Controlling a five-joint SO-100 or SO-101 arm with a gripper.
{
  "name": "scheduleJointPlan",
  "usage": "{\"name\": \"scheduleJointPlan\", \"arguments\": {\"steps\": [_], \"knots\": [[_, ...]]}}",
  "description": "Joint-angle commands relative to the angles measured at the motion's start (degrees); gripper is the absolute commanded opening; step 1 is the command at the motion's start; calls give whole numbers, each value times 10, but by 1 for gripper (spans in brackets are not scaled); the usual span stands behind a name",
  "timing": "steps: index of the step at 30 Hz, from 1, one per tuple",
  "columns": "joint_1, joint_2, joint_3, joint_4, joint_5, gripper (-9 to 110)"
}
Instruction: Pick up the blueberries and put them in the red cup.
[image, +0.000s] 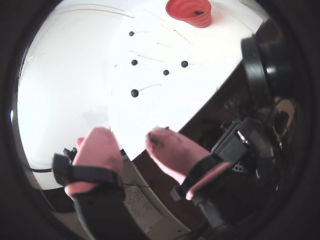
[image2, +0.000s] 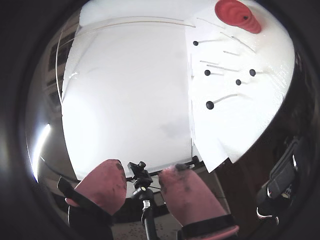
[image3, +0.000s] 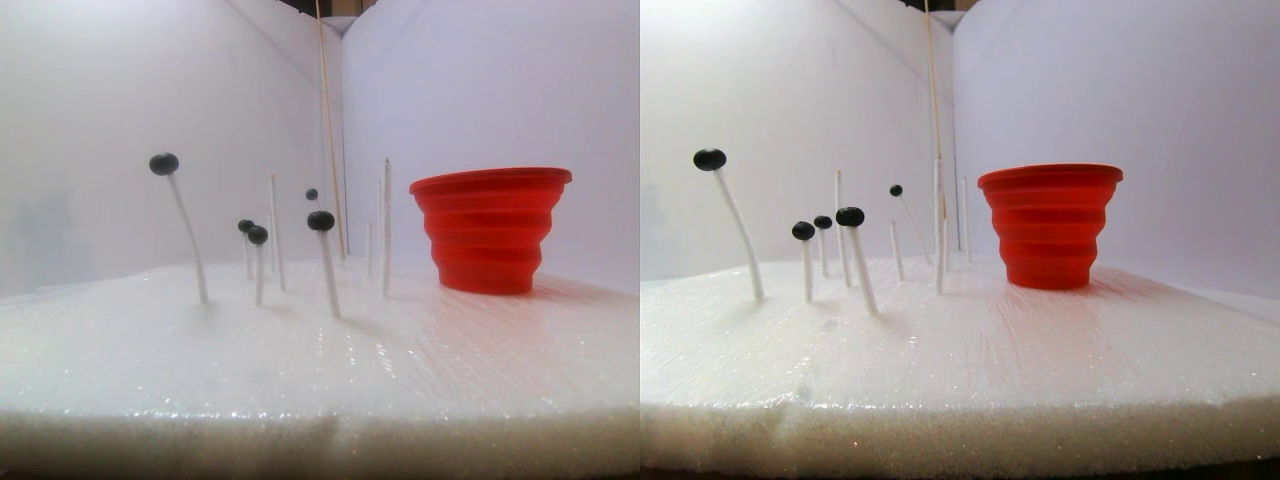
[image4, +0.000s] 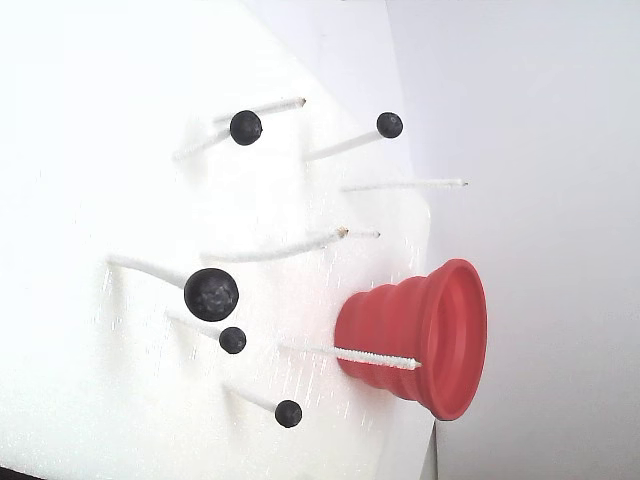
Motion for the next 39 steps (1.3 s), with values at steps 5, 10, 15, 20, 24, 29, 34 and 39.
{"name": "scheduleJointPlan", "arguments": {"steps": [5,10,15,20,24,29,34,39], "knots": [[4,-41,1,-27,-95,14],[20,-54,40,-57,-171,14],[28,-80,54,-74,-242,14],[49,-120,68,-118,-308,14],[68,-152,69,-149,-348,14],[68,-166,99,-171,-383,14],[65,-188,112,-181,-408,14],[67,-229,124,-207,-435,14]]}}
